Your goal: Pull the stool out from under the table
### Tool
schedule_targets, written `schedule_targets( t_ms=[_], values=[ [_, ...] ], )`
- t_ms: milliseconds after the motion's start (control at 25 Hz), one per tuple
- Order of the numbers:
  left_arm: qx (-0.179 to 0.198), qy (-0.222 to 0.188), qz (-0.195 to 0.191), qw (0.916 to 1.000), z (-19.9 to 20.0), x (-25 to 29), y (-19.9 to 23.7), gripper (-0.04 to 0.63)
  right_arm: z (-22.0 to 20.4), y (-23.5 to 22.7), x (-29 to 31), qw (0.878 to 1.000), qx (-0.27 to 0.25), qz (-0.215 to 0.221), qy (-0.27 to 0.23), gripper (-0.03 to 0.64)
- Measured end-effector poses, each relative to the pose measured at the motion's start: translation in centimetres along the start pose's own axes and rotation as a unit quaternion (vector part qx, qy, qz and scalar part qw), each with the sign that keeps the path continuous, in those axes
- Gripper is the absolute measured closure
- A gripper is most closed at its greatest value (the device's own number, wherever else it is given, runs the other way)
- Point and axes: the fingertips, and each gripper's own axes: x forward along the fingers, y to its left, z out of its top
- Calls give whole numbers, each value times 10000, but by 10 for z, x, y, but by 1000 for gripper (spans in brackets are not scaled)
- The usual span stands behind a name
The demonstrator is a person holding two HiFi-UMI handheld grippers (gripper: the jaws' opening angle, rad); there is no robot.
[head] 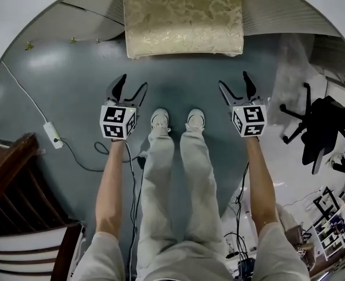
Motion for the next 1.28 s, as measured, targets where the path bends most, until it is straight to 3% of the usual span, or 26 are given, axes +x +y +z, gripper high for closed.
schedule_targets(
  t_ms=[760,880,920,1280],
  values=[
    [143,-81,260,9995,9,97,45,300,-12,-59,114,9989,-150,-284,332,241],
    [136,0,240,9996,11,110,48,299,-14,-64,123,9983,-239,-352,410,283],
    [137,18,223,9997,13,114,49,299,-13,-65,126,9981,-260,-373,415,335],
    [133,-72,110,9998,18,117,52,291,-14,-64,126,9978,-156,-451,463,348]
  ],
)
